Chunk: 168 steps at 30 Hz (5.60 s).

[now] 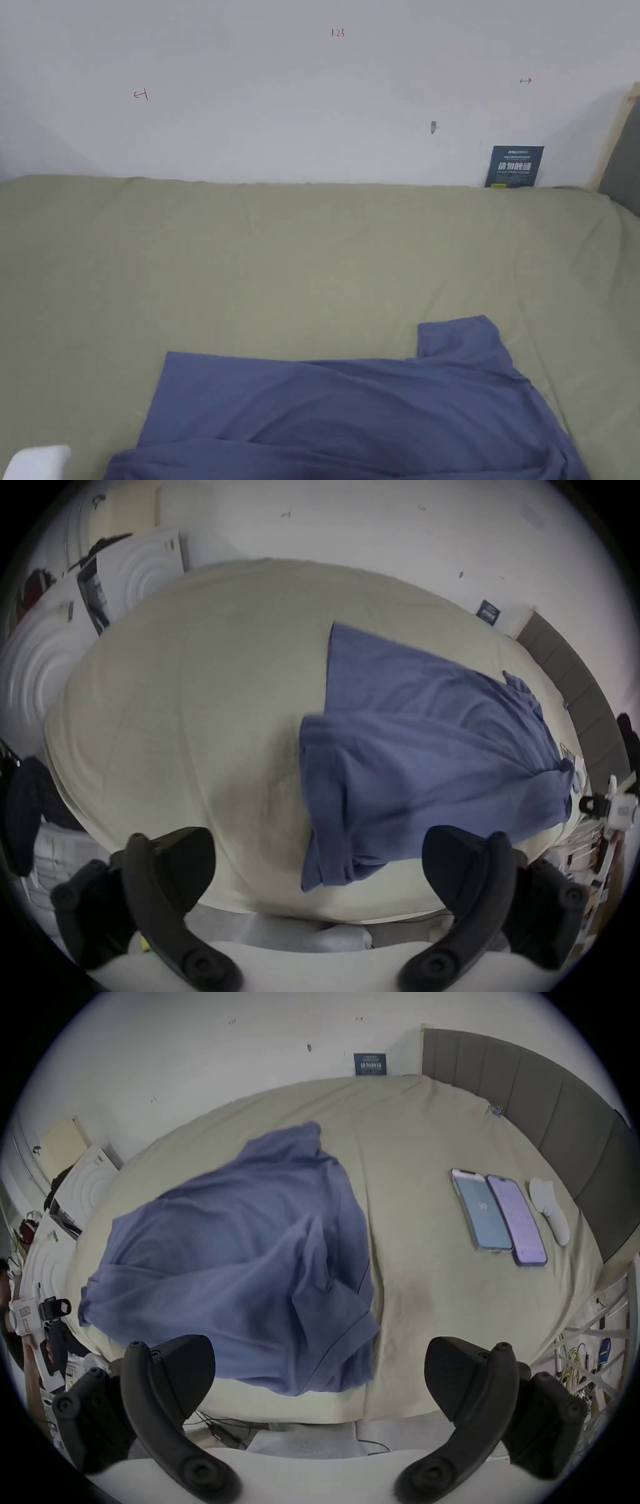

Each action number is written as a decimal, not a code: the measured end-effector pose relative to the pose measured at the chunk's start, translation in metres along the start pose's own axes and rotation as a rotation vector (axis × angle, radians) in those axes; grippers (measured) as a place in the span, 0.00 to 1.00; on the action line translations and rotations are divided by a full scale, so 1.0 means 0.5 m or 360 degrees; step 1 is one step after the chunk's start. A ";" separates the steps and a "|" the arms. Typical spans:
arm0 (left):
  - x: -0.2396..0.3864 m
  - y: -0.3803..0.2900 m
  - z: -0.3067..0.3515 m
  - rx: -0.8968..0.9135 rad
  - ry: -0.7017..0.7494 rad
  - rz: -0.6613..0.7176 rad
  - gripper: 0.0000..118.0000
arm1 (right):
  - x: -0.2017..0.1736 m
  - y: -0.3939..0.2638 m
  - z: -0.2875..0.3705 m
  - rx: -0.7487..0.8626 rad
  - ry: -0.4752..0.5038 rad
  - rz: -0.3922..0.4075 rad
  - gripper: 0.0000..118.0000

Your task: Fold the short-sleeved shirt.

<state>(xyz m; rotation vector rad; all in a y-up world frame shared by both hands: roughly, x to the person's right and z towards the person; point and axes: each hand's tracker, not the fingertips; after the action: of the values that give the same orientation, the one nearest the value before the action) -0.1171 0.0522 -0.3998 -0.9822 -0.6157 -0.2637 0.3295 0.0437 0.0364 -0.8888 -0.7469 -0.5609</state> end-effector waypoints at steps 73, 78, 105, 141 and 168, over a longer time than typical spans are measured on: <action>0.047 0.224 -0.066 0.0139 -0.0184 -0.0051 0.00 | -0.016 0.214 0.010 0.0268 0.0189 0.0190 0.02; 0.026 0.126 -0.004 0.0170 -0.0210 -0.0045 0.00 | 0.020 0.104 0.076 0.0300 0.0185 0.0155 0.02; -0.089 -0.047 0.013 0.0024 -0.0084 0.0167 0.91 | 0.087 -0.056 -0.017 0.0060 -0.0035 0.0028 0.98; -0.117 0.050 -0.196 -0.0426 -0.1219 0.0348 0.72 | -0.136 -0.051 0.063 0.0212 0.0147 0.0135 0.00; -0.186 0.032 -0.048 -0.0198 -0.0828 0.0597 0.08 | -0.065 -0.031 0.132 0.0334 0.0104 0.0044 0.00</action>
<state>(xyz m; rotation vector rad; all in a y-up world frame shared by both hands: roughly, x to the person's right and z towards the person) -0.1752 0.0349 -0.4763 -1.2764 -0.8751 0.3013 0.2758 0.0955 0.0463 -0.6823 -0.7187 -0.4754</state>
